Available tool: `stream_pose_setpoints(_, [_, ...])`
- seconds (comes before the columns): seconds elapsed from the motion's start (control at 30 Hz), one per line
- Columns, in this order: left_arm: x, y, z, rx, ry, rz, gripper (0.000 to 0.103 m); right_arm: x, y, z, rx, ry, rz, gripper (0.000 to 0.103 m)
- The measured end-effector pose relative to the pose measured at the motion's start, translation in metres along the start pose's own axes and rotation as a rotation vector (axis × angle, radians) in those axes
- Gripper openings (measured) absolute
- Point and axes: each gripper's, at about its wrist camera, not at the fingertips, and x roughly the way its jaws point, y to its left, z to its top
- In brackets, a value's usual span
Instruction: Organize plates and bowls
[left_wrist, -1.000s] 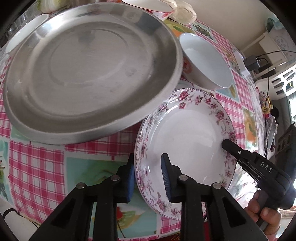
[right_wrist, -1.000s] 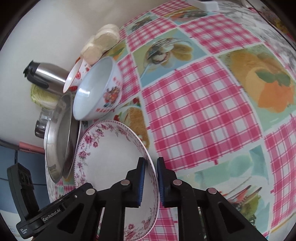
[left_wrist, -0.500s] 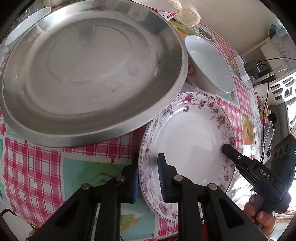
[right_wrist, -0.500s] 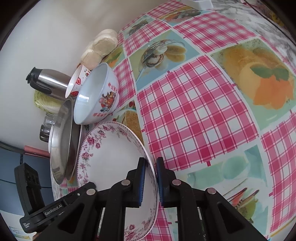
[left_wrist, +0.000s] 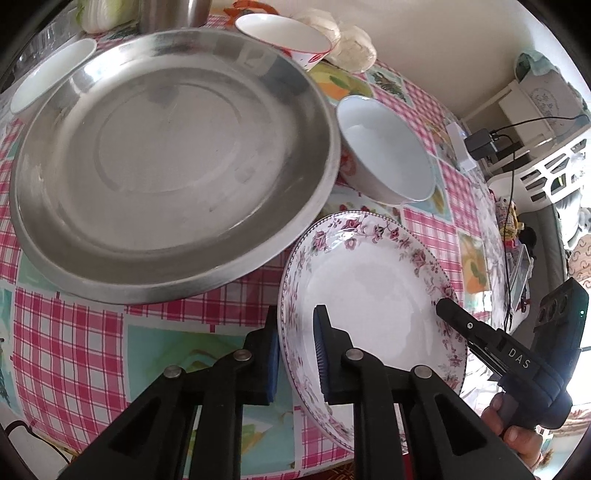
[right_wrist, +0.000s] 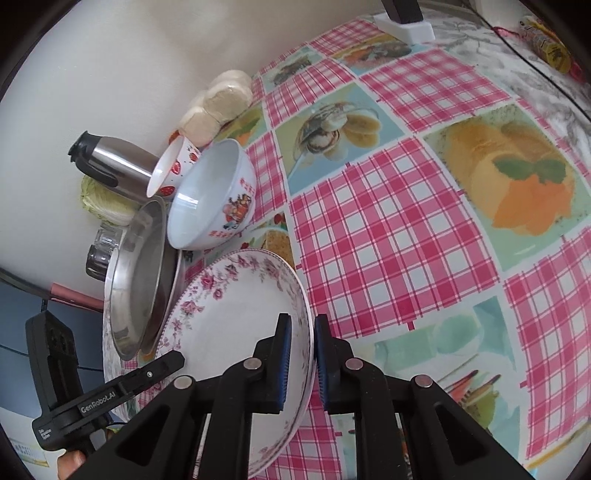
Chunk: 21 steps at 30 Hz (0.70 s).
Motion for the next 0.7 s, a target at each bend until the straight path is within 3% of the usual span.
stream_pose_setpoints(0.37, [-0.025, 0.000, -0.004, 0.042, -0.052, -0.004, 0.018, -0.023, 0.006, -0.006, -0.041, -0.056, 0.004, 0.014])
stream_pose_setpoints(0.7, [-0.056, -0.004, 0.004, 0.057, -0.154, -0.036, 0.018, -0.046, 0.027, 0.001, -0.082, -0.127, 0.029, 0.014])
